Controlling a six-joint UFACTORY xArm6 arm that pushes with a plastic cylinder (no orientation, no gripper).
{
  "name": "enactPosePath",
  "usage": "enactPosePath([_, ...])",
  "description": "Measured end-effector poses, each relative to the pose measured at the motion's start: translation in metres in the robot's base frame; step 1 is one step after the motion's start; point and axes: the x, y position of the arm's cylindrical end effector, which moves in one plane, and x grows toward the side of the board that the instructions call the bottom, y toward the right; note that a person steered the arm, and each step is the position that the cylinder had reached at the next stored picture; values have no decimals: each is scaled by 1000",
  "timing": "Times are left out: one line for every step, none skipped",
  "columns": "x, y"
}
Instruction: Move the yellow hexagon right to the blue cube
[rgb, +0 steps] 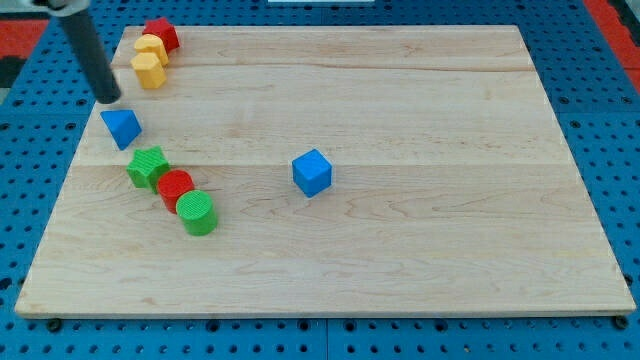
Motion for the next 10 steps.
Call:
enactPosePath([-27, -4])
enactPosePath([-47, 18])
enactPosePath([-47, 69])
enactPosePath([-51, 125])
enactPosePath([-72, 185])
enactPosePath([-70, 222])
enactPosePath([-61, 270])
enactPosePath([-72, 307])
enactPosePath([-106, 312])
enactPosePath([-94, 347])
